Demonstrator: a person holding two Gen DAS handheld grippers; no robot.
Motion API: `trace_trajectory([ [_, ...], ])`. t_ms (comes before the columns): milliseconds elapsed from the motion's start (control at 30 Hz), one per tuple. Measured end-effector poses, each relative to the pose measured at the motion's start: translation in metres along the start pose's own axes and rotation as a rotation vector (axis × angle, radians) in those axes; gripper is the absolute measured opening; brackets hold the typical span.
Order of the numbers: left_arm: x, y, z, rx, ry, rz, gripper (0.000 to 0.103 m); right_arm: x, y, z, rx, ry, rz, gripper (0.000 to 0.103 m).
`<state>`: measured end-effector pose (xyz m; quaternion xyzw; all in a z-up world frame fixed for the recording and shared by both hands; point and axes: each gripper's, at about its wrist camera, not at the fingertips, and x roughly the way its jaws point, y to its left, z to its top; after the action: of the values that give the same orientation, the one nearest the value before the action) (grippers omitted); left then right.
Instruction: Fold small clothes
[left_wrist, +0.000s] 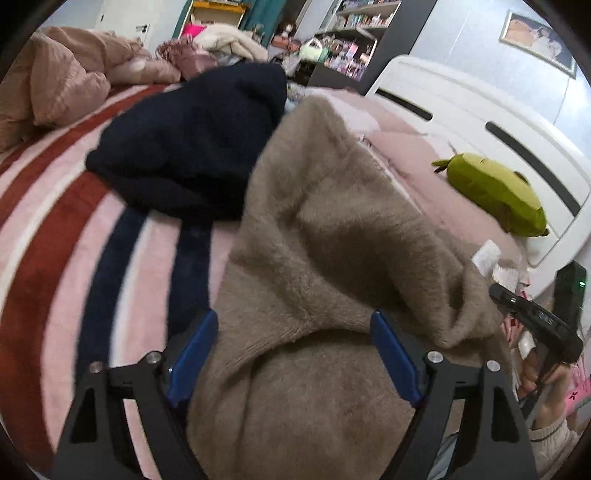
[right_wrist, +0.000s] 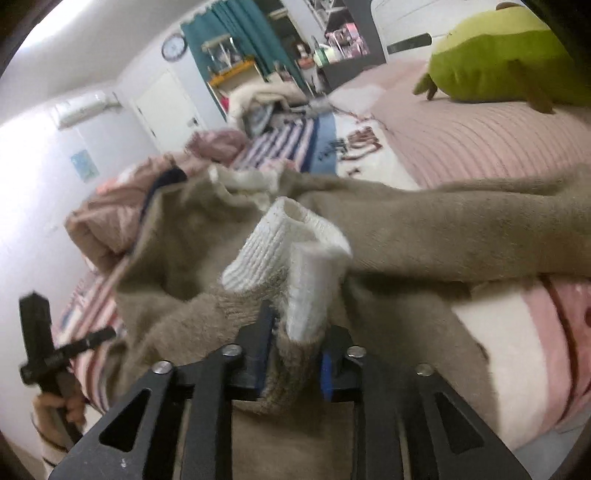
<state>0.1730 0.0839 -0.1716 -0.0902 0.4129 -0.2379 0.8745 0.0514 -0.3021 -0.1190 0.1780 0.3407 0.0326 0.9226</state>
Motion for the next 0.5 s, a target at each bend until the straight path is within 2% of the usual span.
trace_trajectory([
  [67, 0.011, -0.001, 0.0, -0.013, 0.025, 0.001, 0.082, -0.01, 0.003, -0.003, -0.114, -0.015, -0.095, 0.051],
  [133, 0.016, -0.002, 0.0, -0.008, 0.034, 0.005, 0.082, -0.024, 0.008, 0.0, -0.262, -0.065, -0.173, 0.068],
  [167, 0.018, -0.002, 0.0, -0.001, 0.034, 0.01, 0.082, -0.031, 0.012, 0.005, -0.355, -0.076, -0.174, 0.073],
  [233, 0.021, -0.002, 0.001, 0.001, 0.032, 0.014, 0.082, -0.033, 0.023, 0.015, -0.481, -0.045, -0.088, 0.074],
  [267, 0.022, -0.001, 0.002, -0.007, 0.027, 0.02, 0.079, -0.028, 0.029, 0.021, -0.547, -0.004, -0.007, 0.074],
  [367, 0.023, 0.004, 0.004, -0.056, 0.017, 0.049, 0.065, -0.005, 0.053, 0.027, -0.713, 0.128, 0.183, 0.078],
  [500, 0.027, 0.009, 0.005, -0.058, 0.004, 0.047, 0.062, 0.036, 0.09, 0.025, -0.82, 0.269, 0.322, 0.084],
])
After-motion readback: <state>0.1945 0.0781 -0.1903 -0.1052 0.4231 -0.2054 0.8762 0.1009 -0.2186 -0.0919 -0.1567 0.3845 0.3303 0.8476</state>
